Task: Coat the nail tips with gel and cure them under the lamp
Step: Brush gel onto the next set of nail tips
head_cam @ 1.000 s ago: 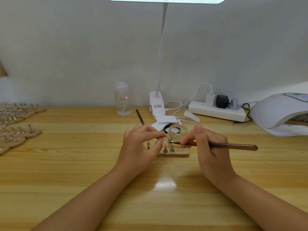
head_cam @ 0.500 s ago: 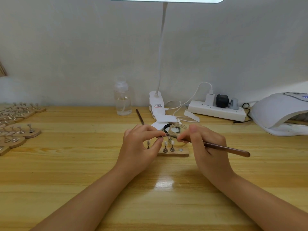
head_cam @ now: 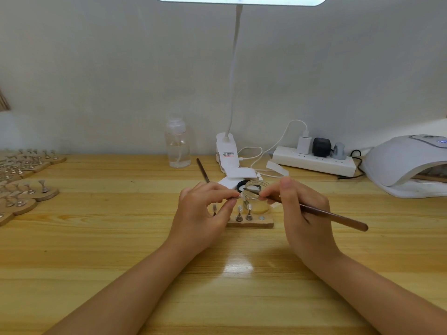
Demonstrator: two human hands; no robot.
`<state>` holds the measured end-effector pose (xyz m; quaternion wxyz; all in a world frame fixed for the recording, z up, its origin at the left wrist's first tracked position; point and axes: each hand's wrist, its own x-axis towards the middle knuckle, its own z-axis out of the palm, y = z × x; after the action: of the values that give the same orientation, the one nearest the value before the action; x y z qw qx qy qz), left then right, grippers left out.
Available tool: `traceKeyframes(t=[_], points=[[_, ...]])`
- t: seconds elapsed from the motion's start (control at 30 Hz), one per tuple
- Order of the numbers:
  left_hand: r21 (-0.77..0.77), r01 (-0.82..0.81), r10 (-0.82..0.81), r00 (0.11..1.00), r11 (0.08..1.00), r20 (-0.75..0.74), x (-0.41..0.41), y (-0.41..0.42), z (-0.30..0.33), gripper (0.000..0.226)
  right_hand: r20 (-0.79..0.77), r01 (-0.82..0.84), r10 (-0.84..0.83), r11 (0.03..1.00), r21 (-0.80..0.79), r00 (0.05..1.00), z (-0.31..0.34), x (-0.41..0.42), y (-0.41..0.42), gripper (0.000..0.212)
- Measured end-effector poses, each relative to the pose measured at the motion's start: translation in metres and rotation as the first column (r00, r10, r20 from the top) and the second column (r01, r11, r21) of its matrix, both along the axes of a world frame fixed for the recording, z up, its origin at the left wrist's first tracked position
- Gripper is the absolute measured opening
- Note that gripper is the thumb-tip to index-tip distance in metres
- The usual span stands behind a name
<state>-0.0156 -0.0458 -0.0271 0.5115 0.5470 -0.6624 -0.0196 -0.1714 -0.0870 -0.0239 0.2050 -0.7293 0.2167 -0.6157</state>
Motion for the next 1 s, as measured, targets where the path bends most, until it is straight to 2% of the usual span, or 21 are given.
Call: traceKeyframes(t=[0.07,0.17,0.4,0.67,0.87,1.0], points=[[0.004,0.005,-0.005,1.000,1.000,0.003,0.0001,-0.0001,0.0000,0.017,-0.005,-0.018,0.019,0.998,0.059,1.000,-0.0005,0.0007,0.0001,0.040],[0.008,0.019,-0.019,1.000,1.000,0.004,0.0005,-0.0011,0.0000,0.017,0.089,-0.099,0.086,0.982,0.160,0.992,-0.0008,0.0003,0.0011,0.042],[-0.023,0.025,-0.026,0.999,0.999,-0.033,0.0002,0.0000,0.0010,0.019,0.144,-0.064,0.042,0.987,0.147,0.989,0.0001,-0.0011,0.0002,0.039],[-0.087,0.045,-0.053,0.994,0.995,-0.093,0.0005,-0.0024,-0.0014,0.018,0.010,-0.017,0.016,0.999,0.037,1.000,-0.0009,-0.0022,0.0032,0.034],[-0.070,0.025,-0.033,0.993,0.997,-0.111,0.0015,-0.0030,-0.0033,0.015,-0.064,0.006,-0.010,0.998,-0.065,0.998,-0.0001,0.0007,0.0051,0.034],[-0.054,0.020,-0.026,0.993,0.998,-0.114,0.0017,-0.0027,-0.0017,0.021,-0.056,-0.044,0.042,0.999,-0.030,0.998,-0.0011,0.0020,0.0069,0.037]])
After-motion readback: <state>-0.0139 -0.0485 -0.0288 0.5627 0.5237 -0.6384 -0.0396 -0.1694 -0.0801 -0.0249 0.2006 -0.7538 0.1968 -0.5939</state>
